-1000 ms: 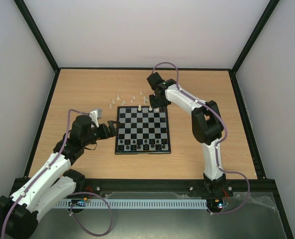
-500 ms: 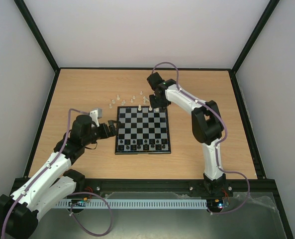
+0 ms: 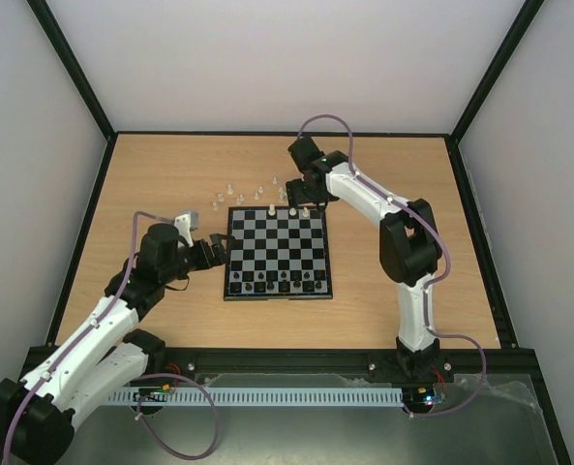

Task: Set up the chess pieces on the board
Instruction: Pick up the chess piece at the center of the board.

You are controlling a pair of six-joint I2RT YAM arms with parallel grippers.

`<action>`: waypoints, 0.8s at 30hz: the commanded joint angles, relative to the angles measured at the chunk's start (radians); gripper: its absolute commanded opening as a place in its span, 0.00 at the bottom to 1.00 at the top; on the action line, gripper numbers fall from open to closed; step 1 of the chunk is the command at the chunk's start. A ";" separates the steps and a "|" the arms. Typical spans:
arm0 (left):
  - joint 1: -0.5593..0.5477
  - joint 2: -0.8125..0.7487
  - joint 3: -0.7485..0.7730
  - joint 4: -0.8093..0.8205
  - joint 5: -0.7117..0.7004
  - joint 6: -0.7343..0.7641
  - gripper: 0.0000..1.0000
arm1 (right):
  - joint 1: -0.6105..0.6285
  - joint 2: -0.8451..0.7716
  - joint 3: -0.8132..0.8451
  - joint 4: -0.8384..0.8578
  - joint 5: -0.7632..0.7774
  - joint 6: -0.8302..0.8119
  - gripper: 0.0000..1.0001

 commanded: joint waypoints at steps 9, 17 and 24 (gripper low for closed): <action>0.007 -0.025 -0.029 0.009 0.002 -0.004 0.99 | 0.005 0.083 0.237 -0.051 -0.036 -0.016 0.78; 0.007 -0.031 -0.035 0.007 0.000 -0.001 0.99 | 0.002 0.239 0.408 -0.080 -0.075 -0.058 0.53; 0.009 -0.024 -0.034 0.006 -0.003 0.002 0.99 | -0.012 0.320 0.467 -0.054 -0.100 -0.081 0.42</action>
